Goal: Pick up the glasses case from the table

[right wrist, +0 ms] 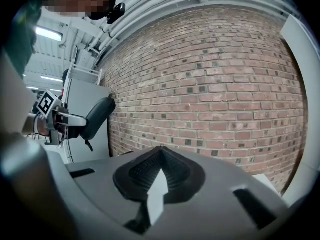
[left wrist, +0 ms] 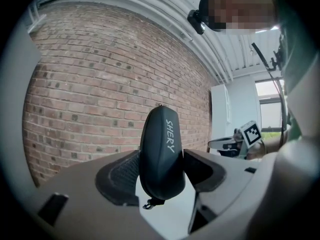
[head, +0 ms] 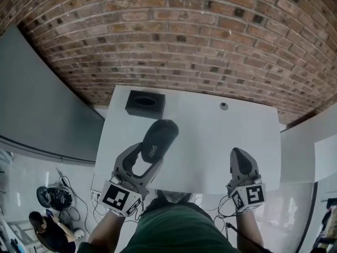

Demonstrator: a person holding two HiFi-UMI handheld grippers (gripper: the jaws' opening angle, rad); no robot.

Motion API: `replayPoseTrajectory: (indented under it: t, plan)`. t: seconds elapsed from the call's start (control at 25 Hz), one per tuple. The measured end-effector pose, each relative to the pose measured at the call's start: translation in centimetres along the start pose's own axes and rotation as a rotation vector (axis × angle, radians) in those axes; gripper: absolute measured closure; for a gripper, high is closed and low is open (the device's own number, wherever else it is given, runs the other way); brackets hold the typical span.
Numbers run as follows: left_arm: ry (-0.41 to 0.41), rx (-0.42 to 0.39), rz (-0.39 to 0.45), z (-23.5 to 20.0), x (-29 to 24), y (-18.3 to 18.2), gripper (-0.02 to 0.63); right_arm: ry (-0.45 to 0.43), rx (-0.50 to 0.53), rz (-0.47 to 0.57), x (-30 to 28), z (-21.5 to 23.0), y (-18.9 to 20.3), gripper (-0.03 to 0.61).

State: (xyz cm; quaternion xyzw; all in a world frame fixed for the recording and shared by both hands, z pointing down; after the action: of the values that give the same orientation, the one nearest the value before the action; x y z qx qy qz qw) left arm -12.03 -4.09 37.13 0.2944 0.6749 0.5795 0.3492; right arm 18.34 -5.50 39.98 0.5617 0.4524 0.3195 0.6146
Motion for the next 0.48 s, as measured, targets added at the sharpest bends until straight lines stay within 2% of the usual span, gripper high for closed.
replayPoseTrajectory:
  t: [0.48]
  plan:
    - [-0.043, -0.033, -0.037, -1.3, 1.7, -0.4, 0.347, -0.028, 0.005, 0.009, -1.0, -0.6, -0.1, 0.578]
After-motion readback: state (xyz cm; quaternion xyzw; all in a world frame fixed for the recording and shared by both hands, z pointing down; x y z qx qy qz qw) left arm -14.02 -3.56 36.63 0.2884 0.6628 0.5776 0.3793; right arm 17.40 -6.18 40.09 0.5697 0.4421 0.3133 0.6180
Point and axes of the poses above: the fingertips, and each gripper's own axes: x backward along the fingers, z to its right, y out of its underside, the point moved 6 cm from there along x, backward along the fingers, and after that the axes turned 2 degrees about y, right-handed, at the moved point
